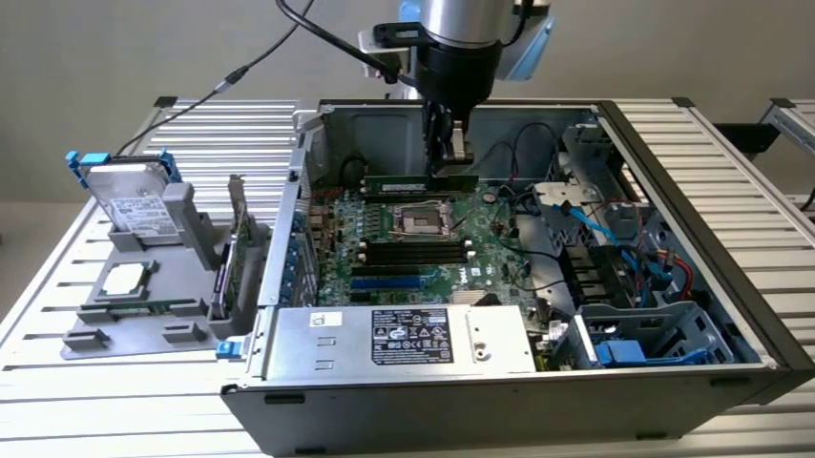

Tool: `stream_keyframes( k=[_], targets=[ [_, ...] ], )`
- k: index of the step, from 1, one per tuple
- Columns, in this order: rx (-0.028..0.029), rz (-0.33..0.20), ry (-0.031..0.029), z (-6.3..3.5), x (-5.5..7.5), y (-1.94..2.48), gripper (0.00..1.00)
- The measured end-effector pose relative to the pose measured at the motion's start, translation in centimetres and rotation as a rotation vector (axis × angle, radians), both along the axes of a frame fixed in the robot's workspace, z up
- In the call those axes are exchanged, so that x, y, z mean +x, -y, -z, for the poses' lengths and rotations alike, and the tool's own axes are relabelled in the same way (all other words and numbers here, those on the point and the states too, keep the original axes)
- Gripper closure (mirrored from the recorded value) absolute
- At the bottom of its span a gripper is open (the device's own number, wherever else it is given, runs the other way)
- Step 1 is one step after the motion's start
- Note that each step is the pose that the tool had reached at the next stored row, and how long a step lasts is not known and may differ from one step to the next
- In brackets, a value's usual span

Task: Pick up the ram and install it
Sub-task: 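Insert the ram into the slot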

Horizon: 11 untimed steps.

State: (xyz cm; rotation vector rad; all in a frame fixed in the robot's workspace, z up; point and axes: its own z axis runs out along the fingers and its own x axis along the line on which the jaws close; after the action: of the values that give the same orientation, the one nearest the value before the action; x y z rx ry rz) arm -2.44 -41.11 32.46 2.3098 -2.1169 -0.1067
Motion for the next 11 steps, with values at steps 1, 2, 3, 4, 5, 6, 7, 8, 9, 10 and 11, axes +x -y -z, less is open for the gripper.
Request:
stream_keyframes(
  k=[1, 2, 3, 4, 5, 6, 7, 8, 9, 10, 11],
  targets=[
    [-0.0002, -0.002, -0.0015, 0.13, 0.0, 0.07, 0.86],
    [-0.0007, -0.005, -0.0029, 0.26, 0.0, 0.13, 0.86],
    [-0.0011, -0.007, -0.0033, 0.43, 0.0, 0.18, 0.86],
    [-0.001, -0.007, -0.0033, 0.62, 0.0, 0.2, 0.86],
    [-0.0011, -0.008, -0.0034, 0.8, 0.0, 0.21, 0.86],
    [-0.001, -0.008, -0.0033, 0.98, 0.0, 0.21, 0.86],
    [-0.0009, -0.008, -0.0033, 1.16, 0.0, 0.21, 0.86],
    [-0.0011, -0.008, -0.0034, 1.34, 0.0, 0.21, 0.86],
    [-0.0018, -0.008, -0.0034, 1.52, 0.0, 0.21, 0.86],
    [-0.0036, -0.008, -0.0034, 1.67, 0.0, 0.21, 0.86],
    [-0.0061, -0.008, -0.0034, 1.81, 0.0, 0.22, 0.86]
  ],
)
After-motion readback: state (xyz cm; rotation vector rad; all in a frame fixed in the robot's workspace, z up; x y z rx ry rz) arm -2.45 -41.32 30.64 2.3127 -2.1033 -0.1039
